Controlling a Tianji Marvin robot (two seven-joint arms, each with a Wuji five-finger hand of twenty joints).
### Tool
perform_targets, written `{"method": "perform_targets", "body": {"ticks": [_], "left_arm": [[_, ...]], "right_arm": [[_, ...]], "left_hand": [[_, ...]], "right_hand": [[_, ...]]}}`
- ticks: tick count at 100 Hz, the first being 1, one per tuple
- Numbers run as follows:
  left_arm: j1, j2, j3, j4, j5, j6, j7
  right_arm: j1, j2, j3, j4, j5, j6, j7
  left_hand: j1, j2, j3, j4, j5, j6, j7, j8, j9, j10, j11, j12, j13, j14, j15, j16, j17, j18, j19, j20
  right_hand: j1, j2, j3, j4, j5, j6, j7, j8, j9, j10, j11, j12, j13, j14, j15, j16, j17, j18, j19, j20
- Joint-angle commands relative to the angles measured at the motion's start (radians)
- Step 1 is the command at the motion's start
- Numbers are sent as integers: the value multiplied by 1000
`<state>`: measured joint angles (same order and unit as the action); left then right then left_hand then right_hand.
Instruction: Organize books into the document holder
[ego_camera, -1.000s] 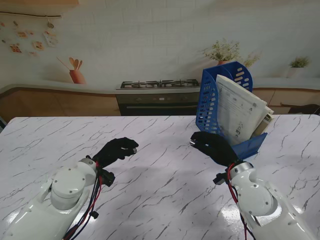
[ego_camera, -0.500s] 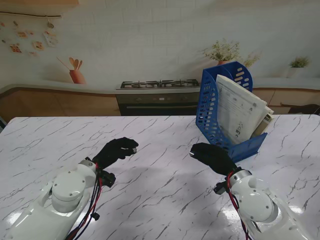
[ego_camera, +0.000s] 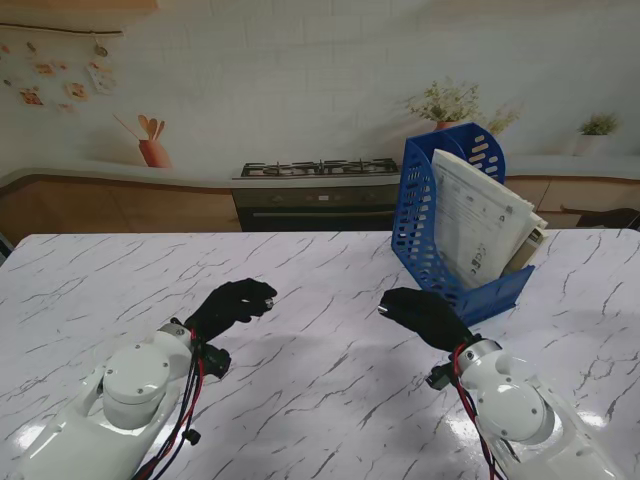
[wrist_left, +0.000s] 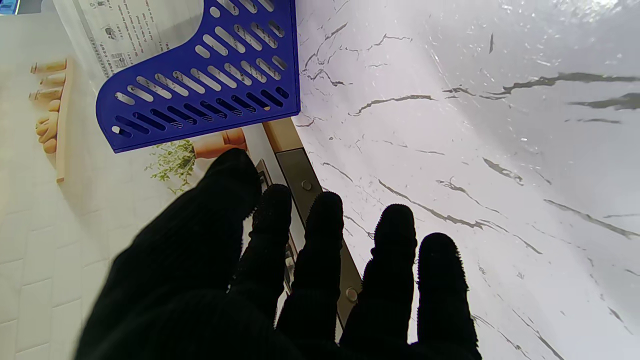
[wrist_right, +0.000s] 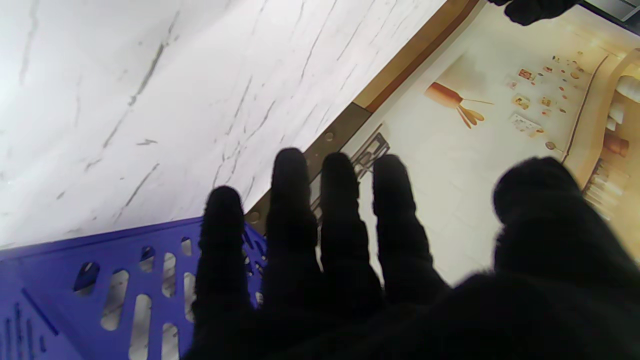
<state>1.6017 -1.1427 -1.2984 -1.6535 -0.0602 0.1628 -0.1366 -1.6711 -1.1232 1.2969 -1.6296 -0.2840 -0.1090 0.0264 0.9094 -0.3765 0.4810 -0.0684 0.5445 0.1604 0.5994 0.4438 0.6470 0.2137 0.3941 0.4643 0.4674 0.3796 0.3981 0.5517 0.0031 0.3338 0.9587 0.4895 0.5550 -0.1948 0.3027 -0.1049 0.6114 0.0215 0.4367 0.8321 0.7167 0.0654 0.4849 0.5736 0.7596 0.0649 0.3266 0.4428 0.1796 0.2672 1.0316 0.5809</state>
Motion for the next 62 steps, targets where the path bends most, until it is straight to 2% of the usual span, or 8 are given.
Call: {"method": "perform_targets", "body": {"ticks": [1, 62], "left_arm": [[8, -4, 1, -1, -3, -17, -13], [-5, -1, 7, 6, -4, 2, -30]], "right_arm": [[-6, -4, -4, -4, 5, 1, 2], [-18, -2, 10, -13, 16, 11, 17]], "left_hand": [[-6, -5, 3, 14, -23, -49, 2, 17, 5, -36, -4, 5, -10, -35, -16, -2, -13, -18, -29, -13], [-2, 3, -13, 15, -22, -50, -5, 16, 5, -35, -9, 4, -9, -32, -18, -1, -14, -15, -29, -12]], "right_hand": [[16, 25, -22, 48, -7, -36, 3, 26, -16, -10, 10, 4, -1, -2, 15, 12, -15, 208, -8, 8], [27, 49, -28, 49, 5, -27, -11, 14, -17, -8, -3, 0, -3, -6, 6, 9, -25, 195, -17, 4]]}}
